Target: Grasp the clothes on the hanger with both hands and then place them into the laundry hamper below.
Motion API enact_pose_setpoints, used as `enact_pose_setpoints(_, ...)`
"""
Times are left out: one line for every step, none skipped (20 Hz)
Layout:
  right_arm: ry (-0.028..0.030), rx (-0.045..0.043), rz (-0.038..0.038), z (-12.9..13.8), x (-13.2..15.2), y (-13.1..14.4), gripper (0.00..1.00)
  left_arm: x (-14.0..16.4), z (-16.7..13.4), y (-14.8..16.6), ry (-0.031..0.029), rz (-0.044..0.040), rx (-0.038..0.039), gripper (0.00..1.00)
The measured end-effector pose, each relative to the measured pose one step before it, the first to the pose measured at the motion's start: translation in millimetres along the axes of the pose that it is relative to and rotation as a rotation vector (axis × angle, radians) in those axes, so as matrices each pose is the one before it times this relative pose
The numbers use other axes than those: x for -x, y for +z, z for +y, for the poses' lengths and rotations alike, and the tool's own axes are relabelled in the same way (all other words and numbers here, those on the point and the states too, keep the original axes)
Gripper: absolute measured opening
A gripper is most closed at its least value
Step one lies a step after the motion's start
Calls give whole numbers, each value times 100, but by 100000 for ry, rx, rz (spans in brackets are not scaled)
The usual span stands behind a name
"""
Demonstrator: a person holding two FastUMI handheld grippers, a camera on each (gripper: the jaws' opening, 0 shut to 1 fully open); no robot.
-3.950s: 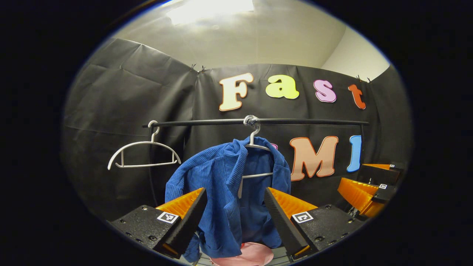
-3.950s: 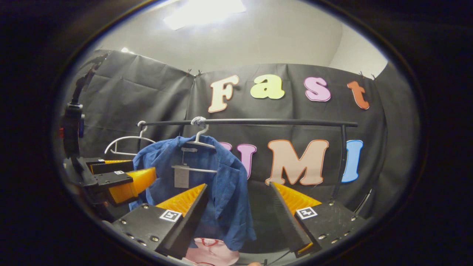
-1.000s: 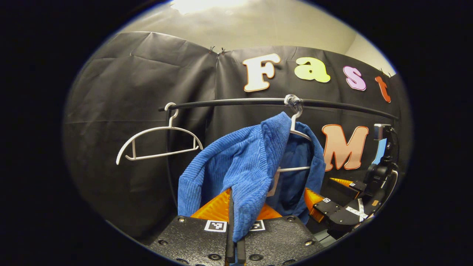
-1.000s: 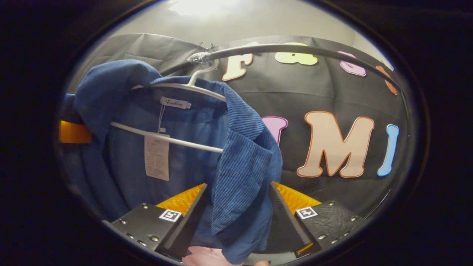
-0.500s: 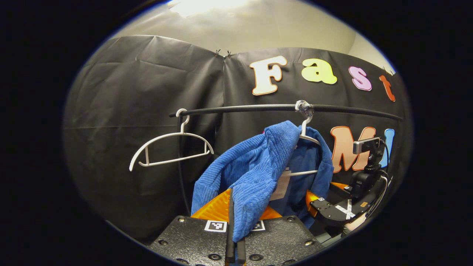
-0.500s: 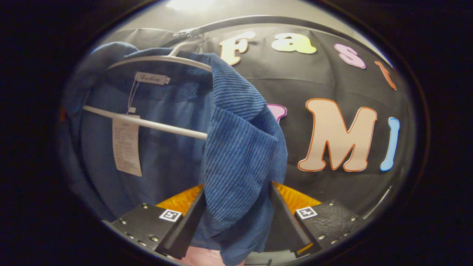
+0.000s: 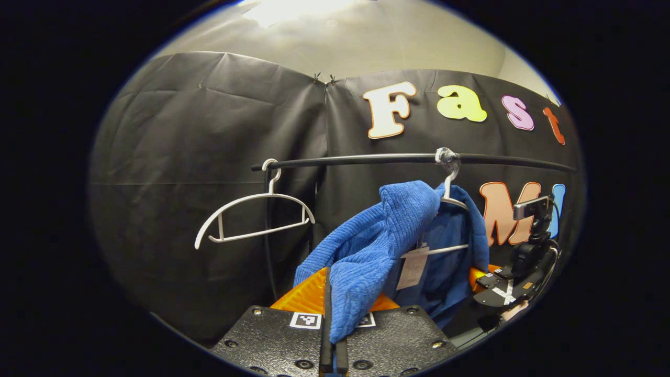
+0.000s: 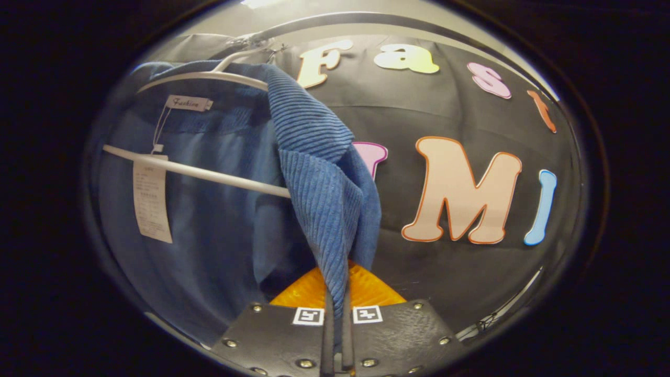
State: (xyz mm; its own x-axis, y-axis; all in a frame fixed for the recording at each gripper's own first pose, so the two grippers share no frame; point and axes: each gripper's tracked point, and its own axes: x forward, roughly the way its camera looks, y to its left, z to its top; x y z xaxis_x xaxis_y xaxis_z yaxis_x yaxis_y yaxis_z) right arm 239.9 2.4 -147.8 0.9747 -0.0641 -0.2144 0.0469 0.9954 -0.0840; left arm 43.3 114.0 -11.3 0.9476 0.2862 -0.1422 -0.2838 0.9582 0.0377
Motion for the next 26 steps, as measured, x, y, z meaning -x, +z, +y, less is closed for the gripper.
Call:
enact_pose_setpoints(-1238, 174, -15, -524, -39, 168, 6, -176, 238, 150, 689, -186, 168, 6)
enact_pose_setpoints(-1302, 170, -939, -569, -3, 456, 6, -139, 288, 120, 754, -45, 221, 6)
enact_pose_setpoints(-1783, -51, -1407, -714, 35, 536, 6, -112, 344, 181, 913, -620, 63, 6)
enact_pose_setpoints(-1239, -230, -694, -574, -27, 332, 6, -66, 371, 209, 939, -501, -138, 6)
enact_pose_setpoints(-1166, -163, -677, -620, -65, 358, 6, -133, 327, 170, 995, -484, -229, 6)
enact_pose_setpoints(-1109, -130, -902, -586, -104, 373, 6, -46, 389, 227, 1014, -495, -282, 6)
enact_pose_setpoints(-1513, 393, -893, -578, -36, 415, 10, -51, 365, 213, 652, -734, -269, 6)
enact_pose_setpoints(-1175, 731, -857, -479, -50, 321, 6, -121, 261, 377, 639, -735, -211, 6)
enact_pose_setpoints(-1291, 697, -1082, -542, -82, 395, 6, -68, 271, 279, 673, -636, -137, 6)
enact_pose_setpoints(-858, 224, -909, -381, -105, 384, 6, -100, 239, 312, 503, -488, 153, 6)
enact_pose_setpoints(-1191, 7, -1062, -499, -161, 377, 6, -117, 127, 220, 270, -458, 320, 6)
enact_pose_setpoints(-1120, 0, -1022, -446, -172, 383, 6, -27, 128, 221, 338, -475, 146, 6)
enact_pose_setpoints(-917, -27, -1366, -408, -196, 479, 6, -160, 174, 243, 196, -422, -42, 5)
enact_pose_setpoints(-873, -240, -1177, -424, -244, 474, 6, -27, 259, 271, 257, -419, -98, 5)
enact_pose_setpoints(-599, -436, -622, -341, -229, 205, 6, -107, 150, 344, 156, -694, -91, 5)
enact_pose_setpoints(-421, -607, -755, -262, -280, 303, 6, -109, 157, 423, 167, -773, 21, 5)
enact_pose_setpoints(-785, -580, -734, -383, -200, 316, 6, -153, 215, 343, 82, -734, 21, 5)
enact_pose_setpoints(-307, -866, -560, -126, -237, 217, 6, -64, 162, 453, 157, -872, -8, 5)
enact_pose_setpoints(-357, -778, -389, -24, -177, 236, 6, -53, 104, 515, 101, -750, 245, 5)
enact_pose_setpoints(-595, -556, -518, -155, -192, 365, 6, -165, 122, 441, -176, -548, 1121, 5)
enact_pose_setpoints(-735, 409, -658, -161, -34, 145, 6, -113, 87, 335, -220, -76, 1693, 5)
enact_pose_setpoints(-635, 730, -1736, -85, -68, 606, 6, -161, 141, 449, 32, -440, 1467, 5)
enact_pose_setpoints(-399, 464, -1682, -97, -330, 506, 6, -274, 267, 482, 253, -1256, 97, 6)
enact_pose_setpoints(-298, -23, -1038, -15, -245, 396, 6, -429, 298, 301, 444, -839, -1445, 6)
enact_pose_setpoints(-10, -135, -679, 69, -375, 277, 6, -409, 201, -23, -67, 42, -1370, 6)
enact_pose_setpoints(-341, 1, -384, -74, -287, 64, 6, -359, 101, 213, -467, -275, -175, 6)
